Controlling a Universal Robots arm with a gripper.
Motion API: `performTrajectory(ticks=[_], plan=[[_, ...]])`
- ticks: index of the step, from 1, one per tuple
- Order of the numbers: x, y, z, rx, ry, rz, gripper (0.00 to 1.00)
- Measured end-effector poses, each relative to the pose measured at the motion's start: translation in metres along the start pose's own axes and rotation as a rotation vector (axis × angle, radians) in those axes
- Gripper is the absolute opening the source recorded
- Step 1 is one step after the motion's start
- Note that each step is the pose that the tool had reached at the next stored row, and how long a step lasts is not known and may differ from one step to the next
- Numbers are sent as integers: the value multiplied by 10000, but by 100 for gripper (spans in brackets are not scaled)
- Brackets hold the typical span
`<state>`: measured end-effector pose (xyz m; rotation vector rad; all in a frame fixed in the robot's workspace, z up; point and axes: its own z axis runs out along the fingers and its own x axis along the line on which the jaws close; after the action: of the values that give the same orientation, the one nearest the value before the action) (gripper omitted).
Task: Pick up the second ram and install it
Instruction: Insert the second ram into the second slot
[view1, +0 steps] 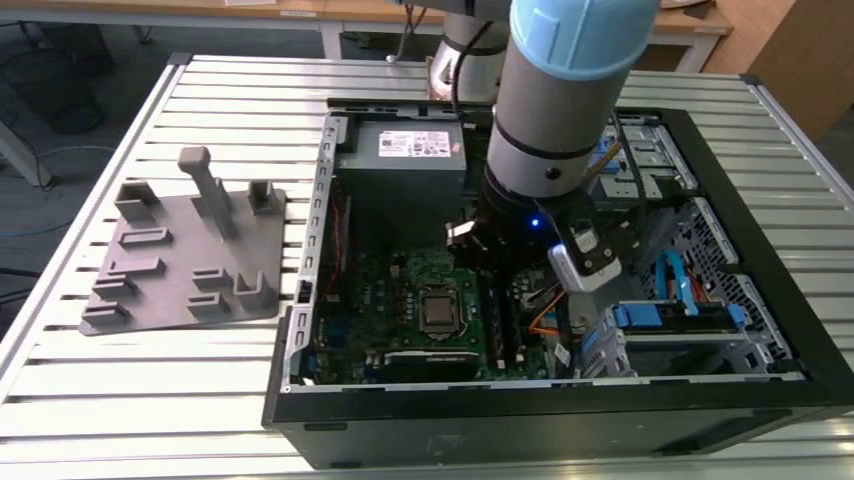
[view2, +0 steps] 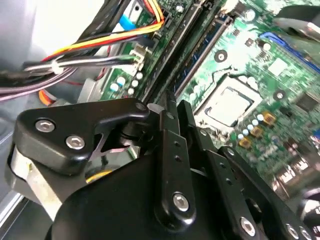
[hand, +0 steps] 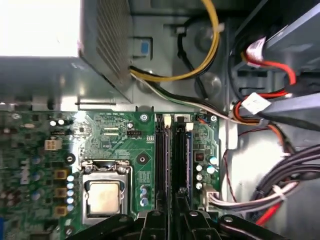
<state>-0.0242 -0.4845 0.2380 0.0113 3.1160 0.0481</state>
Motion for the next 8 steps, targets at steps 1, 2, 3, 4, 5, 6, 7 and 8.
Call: performTrajectory(ticks=[1,2,3,4,5,6,7,8], plan=[[-1,25,-27,-3,1,-3,20],[-2,48,-56,-1,1,-9,20],[-2,76,-78,-1,3,-13,14],[-2,103,-92,0,5,-18,11],[-2,129,-104,0,7,-23,11],[-2,140,-112,1,7,-28,11],[-3,140,-113,1,7,-30,11],[-3,140,-113,0,7,-30,11]])
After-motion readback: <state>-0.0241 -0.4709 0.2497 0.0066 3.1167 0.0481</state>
